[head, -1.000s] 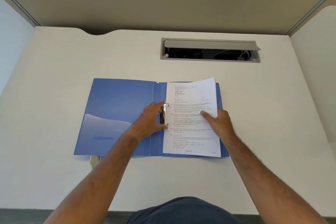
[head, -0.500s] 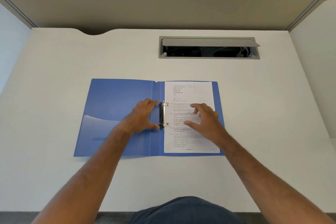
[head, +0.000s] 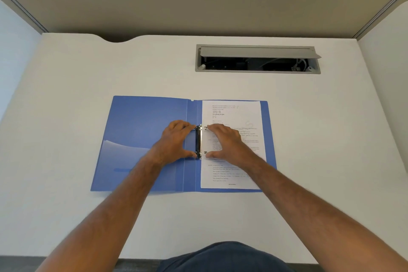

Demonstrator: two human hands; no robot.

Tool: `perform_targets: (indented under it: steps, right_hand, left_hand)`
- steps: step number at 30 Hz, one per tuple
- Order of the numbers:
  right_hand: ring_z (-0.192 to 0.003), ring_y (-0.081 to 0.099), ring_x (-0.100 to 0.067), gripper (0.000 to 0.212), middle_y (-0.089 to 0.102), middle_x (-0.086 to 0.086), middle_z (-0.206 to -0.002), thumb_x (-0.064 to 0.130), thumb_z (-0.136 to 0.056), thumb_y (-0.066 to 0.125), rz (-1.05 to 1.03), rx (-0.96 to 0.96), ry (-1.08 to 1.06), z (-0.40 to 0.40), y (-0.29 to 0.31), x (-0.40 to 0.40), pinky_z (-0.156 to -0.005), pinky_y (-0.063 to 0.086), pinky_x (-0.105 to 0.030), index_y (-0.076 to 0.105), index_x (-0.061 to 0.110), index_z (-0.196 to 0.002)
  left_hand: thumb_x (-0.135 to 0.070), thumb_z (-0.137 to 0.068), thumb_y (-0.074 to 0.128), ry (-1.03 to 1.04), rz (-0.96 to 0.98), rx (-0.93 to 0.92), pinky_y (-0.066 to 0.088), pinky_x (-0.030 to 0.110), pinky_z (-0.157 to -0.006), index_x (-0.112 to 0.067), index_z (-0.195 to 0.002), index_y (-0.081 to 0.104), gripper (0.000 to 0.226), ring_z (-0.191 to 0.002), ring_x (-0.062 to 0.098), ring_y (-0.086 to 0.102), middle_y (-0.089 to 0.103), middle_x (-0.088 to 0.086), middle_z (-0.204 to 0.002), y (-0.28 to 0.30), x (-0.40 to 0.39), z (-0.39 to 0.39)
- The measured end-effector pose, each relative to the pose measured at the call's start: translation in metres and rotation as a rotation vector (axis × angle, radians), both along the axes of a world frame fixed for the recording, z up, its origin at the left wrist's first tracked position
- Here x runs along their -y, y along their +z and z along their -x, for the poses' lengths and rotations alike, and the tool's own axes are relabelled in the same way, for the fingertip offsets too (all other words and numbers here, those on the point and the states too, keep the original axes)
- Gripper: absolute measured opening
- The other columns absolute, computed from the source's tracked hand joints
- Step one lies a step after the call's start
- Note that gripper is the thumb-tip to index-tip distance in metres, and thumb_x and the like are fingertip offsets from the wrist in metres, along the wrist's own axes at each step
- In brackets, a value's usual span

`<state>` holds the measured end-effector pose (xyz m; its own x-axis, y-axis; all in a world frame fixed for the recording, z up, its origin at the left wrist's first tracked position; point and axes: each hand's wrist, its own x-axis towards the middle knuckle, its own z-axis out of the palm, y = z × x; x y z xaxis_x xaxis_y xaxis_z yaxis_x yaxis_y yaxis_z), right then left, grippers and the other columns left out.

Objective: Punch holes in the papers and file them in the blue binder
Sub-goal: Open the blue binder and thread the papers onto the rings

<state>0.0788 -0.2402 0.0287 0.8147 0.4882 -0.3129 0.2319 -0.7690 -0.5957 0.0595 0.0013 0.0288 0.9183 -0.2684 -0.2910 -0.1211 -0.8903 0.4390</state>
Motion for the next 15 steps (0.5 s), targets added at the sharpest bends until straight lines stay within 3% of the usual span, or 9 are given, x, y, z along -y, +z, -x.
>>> perform_targets:
  steps: [7, 15]
  right_hand:
    - [-0.155, 0.028, -0.017, 0.095, 0.036, 0.007, -0.168, 0.044, -0.087, 0.085, -0.041, -0.07, -0.041, 0.0, -0.006, 0.006, -0.127, 0.017, -0.038, 0.031, 0.029, -0.164]
    - [-0.153, 0.035, -0.018, 0.097, 0.041, 0.009, -0.166, 0.048, -0.08, 0.089, -0.097, -0.111, -0.107, 0.003, -0.016, 0.005, -0.127, 0.03, -0.047, 0.038, 0.033, -0.161]
  left_hand:
    - [-0.053, -0.078, 0.087, 0.026, 0.074, -0.061, 0.024, 0.039, -0.126, -0.021, -0.16, 0.037, 0.102, -0.154, 0.024, 0.027, 0.038, 0.003, -0.164, 0.002, 0.003, 0.0]
    - [-0.047, -0.078, 0.09, 0.068, 0.106, -0.103, 0.031, 0.026, -0.115, -0.022, -0.159, 0.041, 0.097, -0.146, 0.019, 0.038, 0.045, -0.002, -0.156, 0.009, 0.006, -0.003]
